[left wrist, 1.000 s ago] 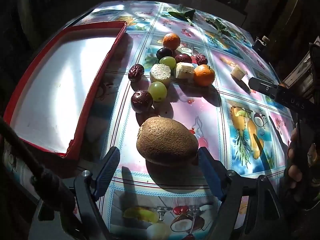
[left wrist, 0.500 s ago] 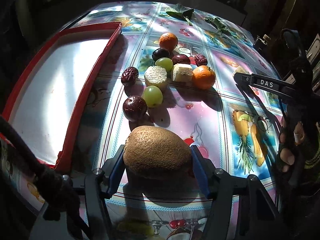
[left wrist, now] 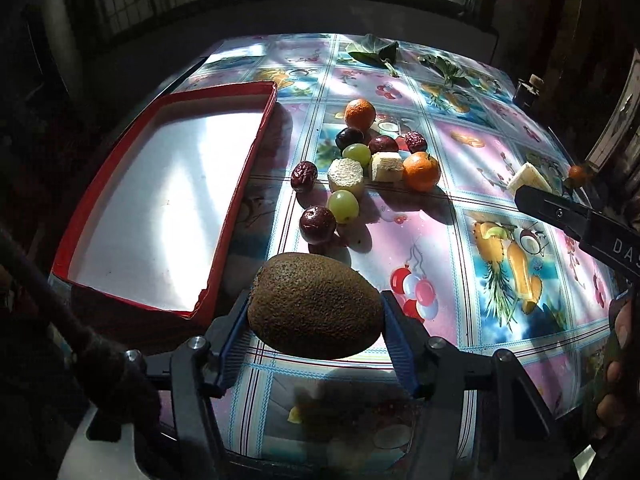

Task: Organize fruits
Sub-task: 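Lift the brown kiwi with the left tool while the right tool lifts a pale cube, then lower kiwi and cube into the red tray and open both tools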

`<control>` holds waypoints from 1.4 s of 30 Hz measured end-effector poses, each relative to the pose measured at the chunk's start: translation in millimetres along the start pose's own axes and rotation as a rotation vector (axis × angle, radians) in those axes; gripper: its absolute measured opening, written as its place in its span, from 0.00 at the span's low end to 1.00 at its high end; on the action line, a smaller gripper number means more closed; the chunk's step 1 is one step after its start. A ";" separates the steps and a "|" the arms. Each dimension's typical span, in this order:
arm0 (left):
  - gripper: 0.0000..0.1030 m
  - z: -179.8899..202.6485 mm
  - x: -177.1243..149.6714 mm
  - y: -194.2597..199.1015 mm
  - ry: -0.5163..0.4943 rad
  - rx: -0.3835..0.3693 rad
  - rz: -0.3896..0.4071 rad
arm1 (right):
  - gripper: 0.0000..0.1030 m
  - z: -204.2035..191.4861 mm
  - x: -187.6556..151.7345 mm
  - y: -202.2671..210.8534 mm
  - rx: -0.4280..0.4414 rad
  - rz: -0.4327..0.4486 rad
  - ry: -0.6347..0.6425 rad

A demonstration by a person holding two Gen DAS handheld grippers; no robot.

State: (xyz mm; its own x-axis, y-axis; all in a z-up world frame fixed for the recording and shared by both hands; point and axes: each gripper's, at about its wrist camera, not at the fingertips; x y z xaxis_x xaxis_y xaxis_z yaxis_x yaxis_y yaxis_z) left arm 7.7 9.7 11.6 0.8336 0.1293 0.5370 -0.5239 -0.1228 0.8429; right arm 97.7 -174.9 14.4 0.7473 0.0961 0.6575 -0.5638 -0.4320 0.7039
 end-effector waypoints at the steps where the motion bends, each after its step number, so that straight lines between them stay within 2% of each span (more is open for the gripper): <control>1: 0.59 -3.7 -0.4 3.1 0.005 0.009 0.009 | 0.32 -6.1 -2.7 3.3 0.003 -0.003 0.011; 5: 0.59 -20.1 -1.7 10.8 0.032 0.030 0.014 | 0.32 -27.5 -14.9 10.8 0.034 -0.039 0.032; 10: 0.59 -36.4 -4.6 14.0 0.056 0.060 -0.038 | 0.32 -51.8 -20.6 14.6 0.083 -0.066 0.043; 24: 0.59 -78.8 -14.5 16.5 0.162 0.013 0.017 | 0.32 -102.1 -23.9 2.7 0.113 -0.122 0.111; 31: 0.59 -120.4 -4.1 12.4 0.259 0.044 0.022 | 0.32 -116.3 -22.7 -4.5 0.133 -0.128 0.123; 37: 0.59 -162.9 15.1 -2.9 0.338 0.081 0.013 | 0.32 -155.0 -9.7 -24.7 0.215 -0.132 0.145; 42: 0.59 -180.1 22.6 -21.9 0.351 0.074 -0.015 | 0.33 -202.3 2.7 -64.4 0.267 -0.176 0.186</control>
State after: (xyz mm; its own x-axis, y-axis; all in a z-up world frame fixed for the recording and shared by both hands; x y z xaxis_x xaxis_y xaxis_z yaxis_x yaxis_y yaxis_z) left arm 6.5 192.5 11.6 0.7237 0.4600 0.5144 -0.4869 -0.1879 0.8530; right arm 64.9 34.5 25.2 0.7339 0.3407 0.5877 -0.3025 -0.6107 0.7318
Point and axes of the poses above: each gripper's, at about its wrist camera, not at the fingertips, and y roughly against the way its jaws point, z to its right, x to its top, and after that the axes turned 1 degree about x, right-handed
